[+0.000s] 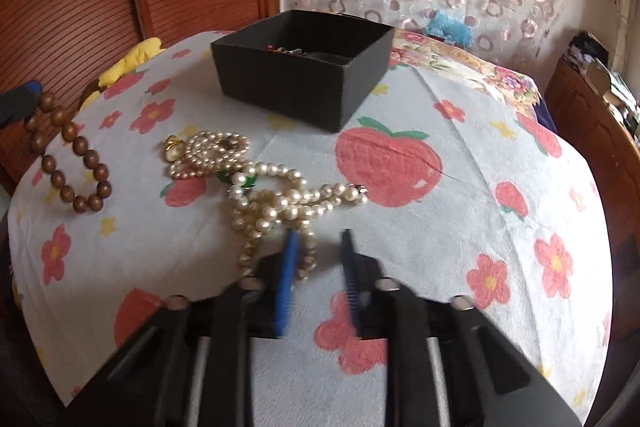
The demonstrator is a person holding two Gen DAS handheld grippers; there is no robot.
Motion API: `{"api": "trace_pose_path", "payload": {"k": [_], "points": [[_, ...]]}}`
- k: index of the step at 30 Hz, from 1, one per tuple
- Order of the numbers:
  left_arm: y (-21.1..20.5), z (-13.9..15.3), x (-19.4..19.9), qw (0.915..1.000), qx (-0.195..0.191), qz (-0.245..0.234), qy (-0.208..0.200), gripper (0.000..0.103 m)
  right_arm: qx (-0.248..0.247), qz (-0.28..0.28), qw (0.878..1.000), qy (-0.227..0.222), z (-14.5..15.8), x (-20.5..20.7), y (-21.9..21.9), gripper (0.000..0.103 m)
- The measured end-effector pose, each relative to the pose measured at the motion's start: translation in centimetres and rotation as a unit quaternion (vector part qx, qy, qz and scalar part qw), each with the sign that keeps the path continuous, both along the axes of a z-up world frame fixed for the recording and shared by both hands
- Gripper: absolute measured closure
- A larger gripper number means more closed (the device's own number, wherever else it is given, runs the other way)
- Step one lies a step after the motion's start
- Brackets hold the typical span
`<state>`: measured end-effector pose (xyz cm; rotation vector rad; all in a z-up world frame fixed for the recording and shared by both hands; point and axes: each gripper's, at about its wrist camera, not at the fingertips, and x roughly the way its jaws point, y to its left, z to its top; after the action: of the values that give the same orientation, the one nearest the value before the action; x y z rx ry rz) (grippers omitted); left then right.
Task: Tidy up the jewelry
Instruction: 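Lift the bead bracelet toward the box with the left tool while the right tool reaches the pearl necklace, then lower the bead bracelet into the box and open the left tool while the right tool lifts a pearl necklace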
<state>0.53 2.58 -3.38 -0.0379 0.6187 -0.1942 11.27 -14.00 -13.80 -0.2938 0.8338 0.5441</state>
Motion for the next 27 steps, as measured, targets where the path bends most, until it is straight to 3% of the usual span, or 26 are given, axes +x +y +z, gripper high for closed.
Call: {"api": "trace_pose_path", "payload": {"k": [6,17,27], "points": [[0.3,0.3,0.8,1.0000,0.007,0.004,-0.006,0.091,-0.002,-0.002,1.000,-0.013,1.1,0.3,-0.7,0.095],[-0.3,2.1,2.7,0.9994,0.015,-0.004,-0.030,0.091,0.026,-0.009,0.995,-0.096,9.3,0.7,-2.1,0.095],[-1.3,4.5,4.4,0.9977,0.019,-0.017,-0.063,0.091,0.051,-0.009,0.989,-0.141,14.8,2.5,-1.9,0.095]]}}
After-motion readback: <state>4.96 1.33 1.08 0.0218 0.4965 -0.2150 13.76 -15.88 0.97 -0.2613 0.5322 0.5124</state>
